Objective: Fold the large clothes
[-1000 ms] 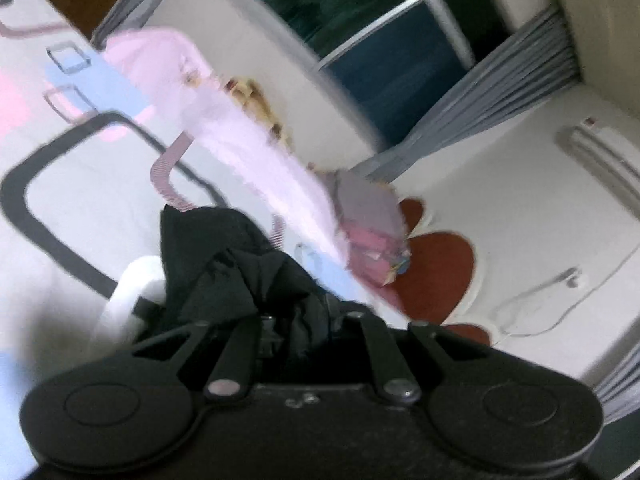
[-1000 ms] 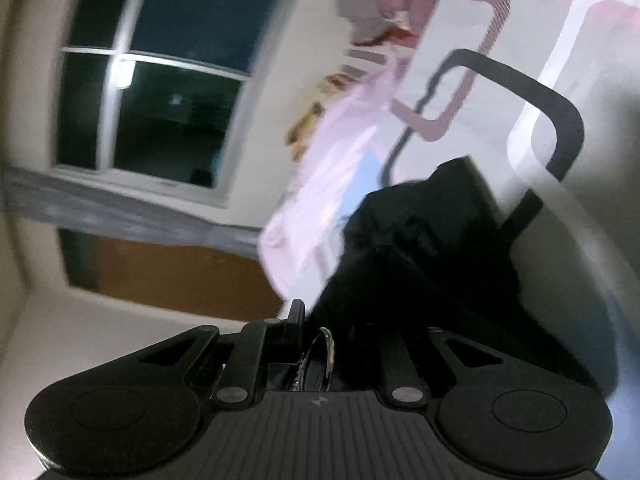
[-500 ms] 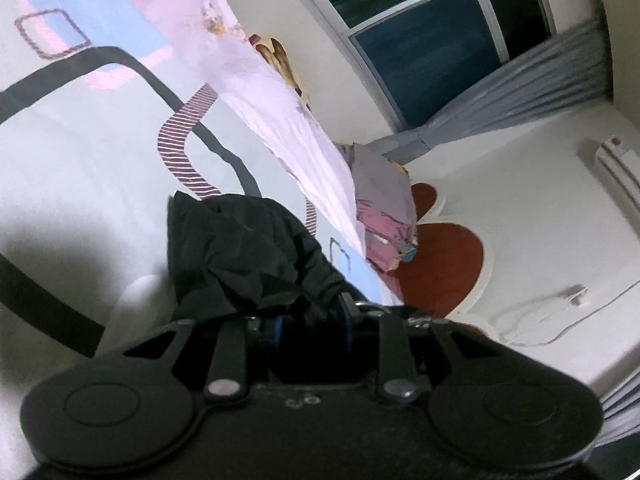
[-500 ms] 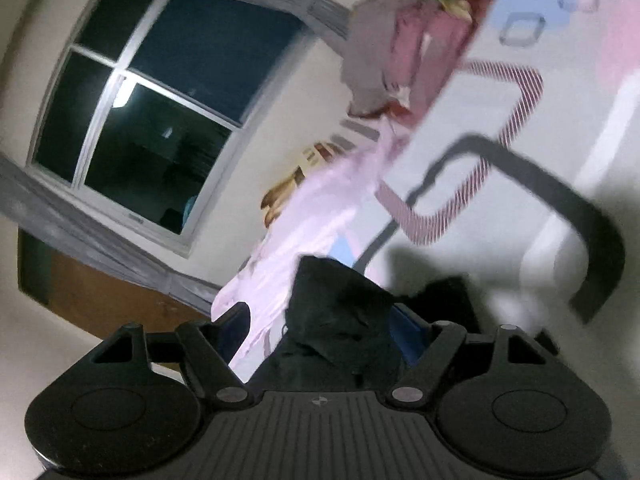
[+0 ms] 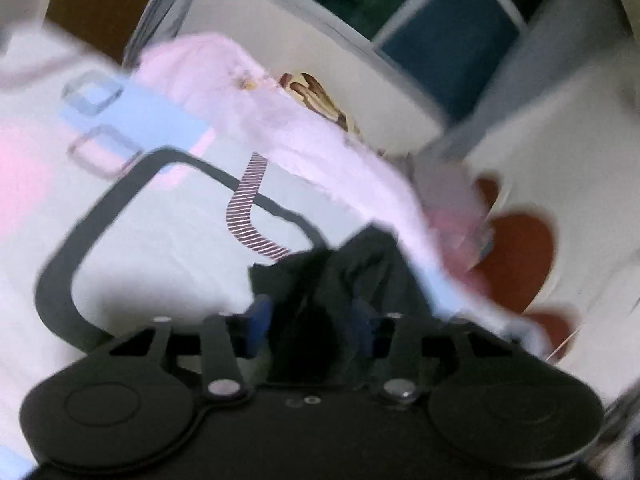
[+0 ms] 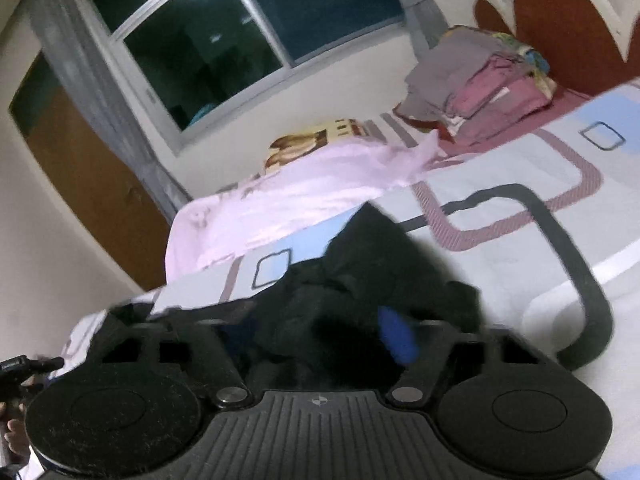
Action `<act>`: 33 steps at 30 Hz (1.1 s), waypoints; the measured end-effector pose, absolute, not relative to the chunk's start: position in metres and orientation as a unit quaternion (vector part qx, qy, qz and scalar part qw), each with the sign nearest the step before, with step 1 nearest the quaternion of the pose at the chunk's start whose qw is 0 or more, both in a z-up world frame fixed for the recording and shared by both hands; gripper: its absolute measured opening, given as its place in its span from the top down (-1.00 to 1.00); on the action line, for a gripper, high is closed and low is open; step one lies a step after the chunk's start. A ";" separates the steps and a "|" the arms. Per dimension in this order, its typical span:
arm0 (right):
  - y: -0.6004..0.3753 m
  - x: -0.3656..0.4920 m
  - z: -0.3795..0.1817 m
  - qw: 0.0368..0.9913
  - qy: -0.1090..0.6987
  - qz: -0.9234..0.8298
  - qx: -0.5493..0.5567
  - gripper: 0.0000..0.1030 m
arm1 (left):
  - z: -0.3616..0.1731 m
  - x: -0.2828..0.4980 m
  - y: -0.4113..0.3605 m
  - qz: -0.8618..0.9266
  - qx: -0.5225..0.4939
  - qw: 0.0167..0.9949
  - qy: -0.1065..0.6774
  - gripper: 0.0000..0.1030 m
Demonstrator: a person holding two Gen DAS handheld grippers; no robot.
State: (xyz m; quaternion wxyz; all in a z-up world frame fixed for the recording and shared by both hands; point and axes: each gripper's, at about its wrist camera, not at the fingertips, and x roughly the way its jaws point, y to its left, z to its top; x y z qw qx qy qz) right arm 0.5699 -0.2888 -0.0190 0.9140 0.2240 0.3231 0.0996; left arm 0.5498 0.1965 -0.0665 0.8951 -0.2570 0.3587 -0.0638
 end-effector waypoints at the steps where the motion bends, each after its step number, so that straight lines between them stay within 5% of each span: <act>1: -0.281 0.573 -0.021 0.917 0.325 0.094 0.212 -0.06 | -0.067 0.549 0.182 -0.068 -0.232 0.901 0.360 0.38; 5: -0.255 0.580 -0.031 0.938 0.319 0.072 0.116 -0.06 | -0.065 0.542 0.134 -0.074 -0.148 0.930 0.328 0.45; 10: -0.252 0.608 -0.081 0.927 0.369 0.041 0.061 -0.06 | -0.108 0.572 0.098 -0.052 -0.050 0.917 0.391 0.44; 16: -0.256 0.619 -0.100 0.918 0.388 0.041 0.074 -0.06 | -0.123 0.582 0.096 -0.042 -0.043 0.912 0.405 0.42; 25: -0.179 0.609 -0.033 0.932 0.315 0.166 0.073 -0.07 | -0.061 0.588 0.031 -0.101 -0.019 0.933 0.345 0.31; 33: -0.129 0.656 -0.095 0.921 0.343 0.187 0.009 -0.11 | -0.120 0.637 0.000 -0.096 -0.009 0.923 0.371 0.20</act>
